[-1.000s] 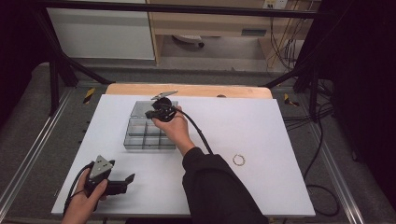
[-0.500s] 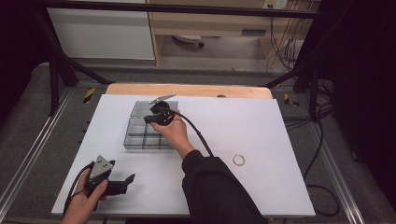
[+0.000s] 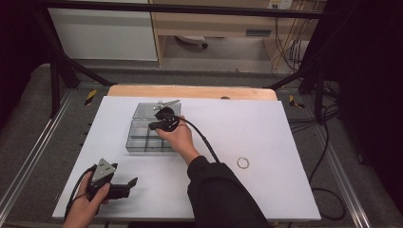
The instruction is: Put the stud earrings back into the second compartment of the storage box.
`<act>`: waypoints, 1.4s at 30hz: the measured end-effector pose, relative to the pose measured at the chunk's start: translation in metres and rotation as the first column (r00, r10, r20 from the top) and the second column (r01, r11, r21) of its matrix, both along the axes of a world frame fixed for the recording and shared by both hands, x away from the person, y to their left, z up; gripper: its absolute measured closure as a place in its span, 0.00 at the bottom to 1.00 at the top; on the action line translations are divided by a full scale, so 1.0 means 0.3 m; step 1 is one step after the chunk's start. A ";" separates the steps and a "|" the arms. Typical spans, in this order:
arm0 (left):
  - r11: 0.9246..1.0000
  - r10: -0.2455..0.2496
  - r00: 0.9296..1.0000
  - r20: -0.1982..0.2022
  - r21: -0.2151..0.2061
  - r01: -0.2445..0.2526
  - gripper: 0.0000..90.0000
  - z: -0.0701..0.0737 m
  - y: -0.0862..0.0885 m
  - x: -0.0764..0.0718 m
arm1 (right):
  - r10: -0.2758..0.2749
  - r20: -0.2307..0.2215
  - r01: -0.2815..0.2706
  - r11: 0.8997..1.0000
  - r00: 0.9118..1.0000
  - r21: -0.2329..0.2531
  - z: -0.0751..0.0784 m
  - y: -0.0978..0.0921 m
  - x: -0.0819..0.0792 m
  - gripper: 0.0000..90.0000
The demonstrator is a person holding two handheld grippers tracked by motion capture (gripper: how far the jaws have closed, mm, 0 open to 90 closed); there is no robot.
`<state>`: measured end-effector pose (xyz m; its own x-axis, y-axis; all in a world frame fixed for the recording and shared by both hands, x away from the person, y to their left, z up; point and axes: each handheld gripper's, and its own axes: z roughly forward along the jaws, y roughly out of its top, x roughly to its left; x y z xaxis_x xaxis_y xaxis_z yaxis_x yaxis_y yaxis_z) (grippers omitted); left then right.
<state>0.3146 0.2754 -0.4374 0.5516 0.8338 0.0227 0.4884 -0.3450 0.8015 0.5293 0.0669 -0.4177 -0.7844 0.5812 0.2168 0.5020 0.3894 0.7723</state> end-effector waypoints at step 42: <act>0.999 0.025 1.000 -0.015 0.020 -0.025 0.09 -0.020 -0.006 0.008 | -0.151 0.181 0.154 0.988 0.972 -0.002 0.158 -0.473 -0.282 0.15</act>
